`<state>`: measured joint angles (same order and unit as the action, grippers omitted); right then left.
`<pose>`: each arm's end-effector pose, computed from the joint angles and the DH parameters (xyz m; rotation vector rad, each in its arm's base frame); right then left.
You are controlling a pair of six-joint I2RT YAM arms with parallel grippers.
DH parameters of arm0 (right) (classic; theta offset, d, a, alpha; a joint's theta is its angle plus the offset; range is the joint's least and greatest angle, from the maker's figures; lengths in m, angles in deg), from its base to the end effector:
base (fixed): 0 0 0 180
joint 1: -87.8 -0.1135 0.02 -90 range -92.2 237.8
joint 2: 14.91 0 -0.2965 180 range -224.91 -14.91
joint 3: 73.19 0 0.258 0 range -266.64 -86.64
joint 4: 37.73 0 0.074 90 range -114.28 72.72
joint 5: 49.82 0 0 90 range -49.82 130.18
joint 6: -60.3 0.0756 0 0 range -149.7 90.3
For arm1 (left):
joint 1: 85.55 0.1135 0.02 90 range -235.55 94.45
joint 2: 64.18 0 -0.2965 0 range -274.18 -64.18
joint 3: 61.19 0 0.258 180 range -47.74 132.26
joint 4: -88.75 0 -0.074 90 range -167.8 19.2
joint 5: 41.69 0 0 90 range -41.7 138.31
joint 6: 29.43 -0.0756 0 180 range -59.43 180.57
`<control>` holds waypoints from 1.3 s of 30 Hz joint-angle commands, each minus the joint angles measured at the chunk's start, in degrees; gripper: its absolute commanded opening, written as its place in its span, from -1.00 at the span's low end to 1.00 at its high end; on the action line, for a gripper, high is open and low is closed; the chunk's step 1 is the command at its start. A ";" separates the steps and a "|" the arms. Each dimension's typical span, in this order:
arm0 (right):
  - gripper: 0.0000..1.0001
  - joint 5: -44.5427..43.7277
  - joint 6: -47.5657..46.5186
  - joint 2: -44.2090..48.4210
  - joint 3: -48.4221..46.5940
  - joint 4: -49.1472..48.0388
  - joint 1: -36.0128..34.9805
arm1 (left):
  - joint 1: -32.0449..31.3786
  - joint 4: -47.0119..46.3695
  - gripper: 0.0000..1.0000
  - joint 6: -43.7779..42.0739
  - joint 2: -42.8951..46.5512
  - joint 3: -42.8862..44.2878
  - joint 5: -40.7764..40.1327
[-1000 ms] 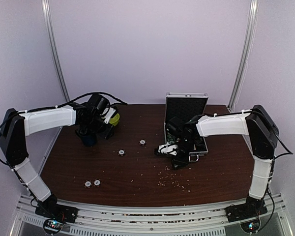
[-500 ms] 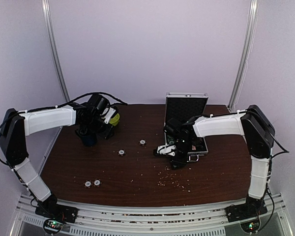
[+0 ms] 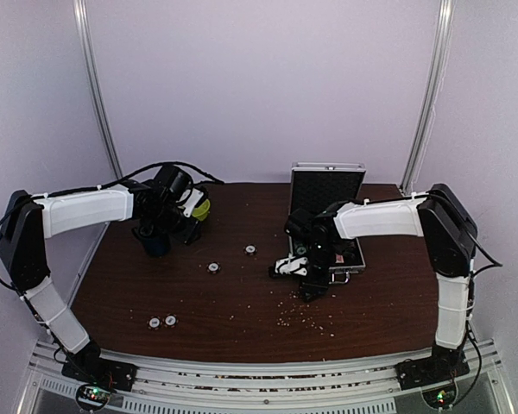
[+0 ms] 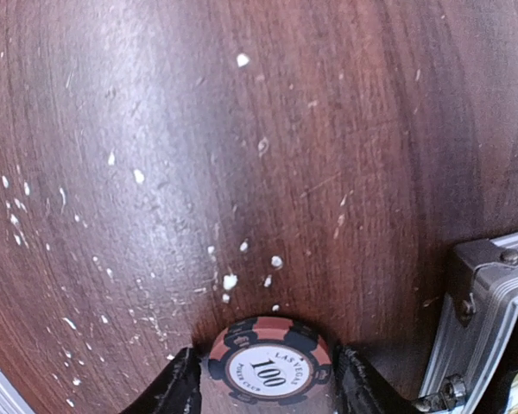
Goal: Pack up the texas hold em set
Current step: Place the poker chip on the poker chips pile, then adjust the poker chips pile at the center of the board.
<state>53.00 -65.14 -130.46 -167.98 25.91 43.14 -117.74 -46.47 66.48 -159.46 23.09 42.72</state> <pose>0.2752 0.2956 0.1425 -1.9704 2.3181 0.3526 0.3293 -0.1986 0.2361 0.5409 2.4850 -0.1381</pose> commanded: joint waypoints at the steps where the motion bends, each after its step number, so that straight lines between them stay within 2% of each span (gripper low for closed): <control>1: 0.05 -0.43 -0.16 -1.77 1.19 4.54 -0.10 | 0.59 -1.05 -0.12 -0.81 -0.39 1.60 0.62; 12: 0.03 -1.03 1.92 3.81 6.39 1.62 -0.85 | 0.56 -1.09 -0.12 -0.75 -0.78 1.68 0.66; 21: 0.06 -2.64 2.88 3.67 1.93 1.15 -0.80 | 0.61 -0.92 -0.11 -0.81 -0.92 1.68 0.57; 39: 0.09 3.53 2.11 -1.77 -2.67 2.87 -1.20 | 0.57 -0.54 -0.11 -0.86 -1.31 1.86 1.45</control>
<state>54.70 -62.72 -130.92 -169.10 27.35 42.42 -117.74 -46.42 66.46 -160.14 23.20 43.33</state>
